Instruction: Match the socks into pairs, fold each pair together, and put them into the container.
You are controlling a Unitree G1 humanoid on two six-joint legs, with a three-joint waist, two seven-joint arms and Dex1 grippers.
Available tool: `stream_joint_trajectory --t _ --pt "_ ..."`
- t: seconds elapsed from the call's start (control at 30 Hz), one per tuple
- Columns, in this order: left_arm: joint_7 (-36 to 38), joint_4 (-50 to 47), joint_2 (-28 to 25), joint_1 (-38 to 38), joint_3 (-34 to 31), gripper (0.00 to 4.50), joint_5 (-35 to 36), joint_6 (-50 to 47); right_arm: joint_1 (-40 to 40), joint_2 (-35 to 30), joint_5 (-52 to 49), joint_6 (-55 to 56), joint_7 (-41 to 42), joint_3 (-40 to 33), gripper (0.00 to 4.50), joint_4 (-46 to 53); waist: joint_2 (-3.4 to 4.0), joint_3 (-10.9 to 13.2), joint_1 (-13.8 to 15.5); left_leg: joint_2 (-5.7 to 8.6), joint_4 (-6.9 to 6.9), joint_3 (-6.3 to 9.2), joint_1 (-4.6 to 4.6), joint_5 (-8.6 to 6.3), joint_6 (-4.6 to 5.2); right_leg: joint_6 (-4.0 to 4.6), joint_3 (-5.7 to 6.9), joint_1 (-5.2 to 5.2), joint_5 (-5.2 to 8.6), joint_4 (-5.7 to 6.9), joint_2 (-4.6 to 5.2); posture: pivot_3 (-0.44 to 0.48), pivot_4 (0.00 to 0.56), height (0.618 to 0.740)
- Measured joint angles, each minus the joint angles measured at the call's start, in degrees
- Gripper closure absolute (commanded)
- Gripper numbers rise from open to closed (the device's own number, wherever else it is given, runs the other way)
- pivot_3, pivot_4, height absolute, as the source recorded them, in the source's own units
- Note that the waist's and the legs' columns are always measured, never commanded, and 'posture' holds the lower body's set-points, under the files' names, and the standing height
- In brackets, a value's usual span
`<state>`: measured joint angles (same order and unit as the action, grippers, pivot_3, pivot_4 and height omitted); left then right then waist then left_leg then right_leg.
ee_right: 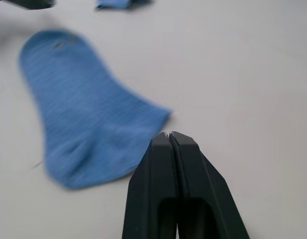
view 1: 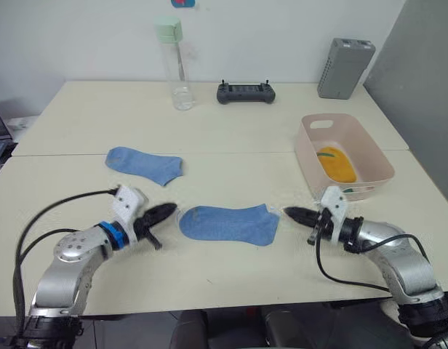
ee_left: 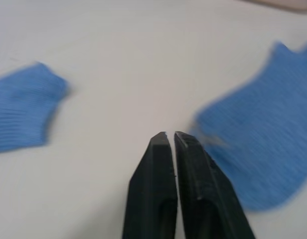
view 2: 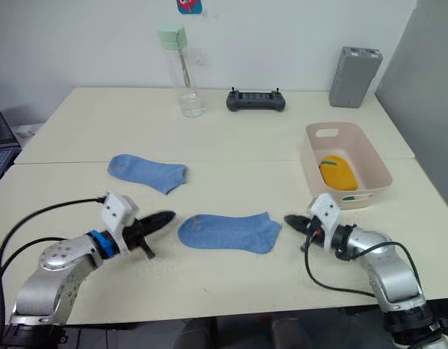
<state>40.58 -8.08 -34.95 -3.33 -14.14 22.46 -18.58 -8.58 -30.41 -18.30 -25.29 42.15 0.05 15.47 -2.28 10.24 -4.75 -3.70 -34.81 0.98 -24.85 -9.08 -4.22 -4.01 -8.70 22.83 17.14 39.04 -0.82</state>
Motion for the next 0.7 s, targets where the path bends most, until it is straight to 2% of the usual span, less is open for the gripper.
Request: stream_joint_trajectory --t 0.1,0.33,0.37,0.7 --pt "-5.10 3.53 1.77 -0.20 -3.76 2.40 -0.56 0.54 0.34 1.01 0.69 -0.44 -2.71 -0.69 2.51 -0.35 0.00 0.00 -0.01 0.01 0.01 -0.01 -0.01 0.00 0.00 -0.01 0.00 -0.02 -0.01 -0.03 0.01 0.000 0.150 0.740" --pt "-8.36 4.89 3.46 0.14 -4.17 0.22 -1.62 1.54 -1.07 5.70 1.33 -0.91 -6.08 1.17 0.09 -0.77 0.00 0.00 0.00 0.01 0.03 -0.01 -0.02 0.00 -0.01 -0.01 0.00 0.00 -0.01 -0.03 0.00 0.000 0.150 0.740" --pt "-8.49 4.90 3.46 0.15 -4.17 0.02 -1.69 1.60 -1.48 5.83 1.36 -0.89 -6.31 1.16 0.00 -0.89 0.00 0.00 0.00 0.01 0.02 -0.01 -0.02 0.00 -0.01 0.00 0.00 -0.01 -0.01 -0.03 0.01 0.000 0.150 0.740" --pt "-8.25 4.92 3.03 0.43 -3.68 0.02 -2.96 1.98 -4.91 6.02 -0.81 -4.23 -5.85 1.93 0.00 0.92 0.00 0.00 -0.01 0.00 0.04 -0.01 -0.02 0.00 -0.01 -0.01 0.00 0.01 -0.01 -0.03 0.00 0.000 0.150 0.740"
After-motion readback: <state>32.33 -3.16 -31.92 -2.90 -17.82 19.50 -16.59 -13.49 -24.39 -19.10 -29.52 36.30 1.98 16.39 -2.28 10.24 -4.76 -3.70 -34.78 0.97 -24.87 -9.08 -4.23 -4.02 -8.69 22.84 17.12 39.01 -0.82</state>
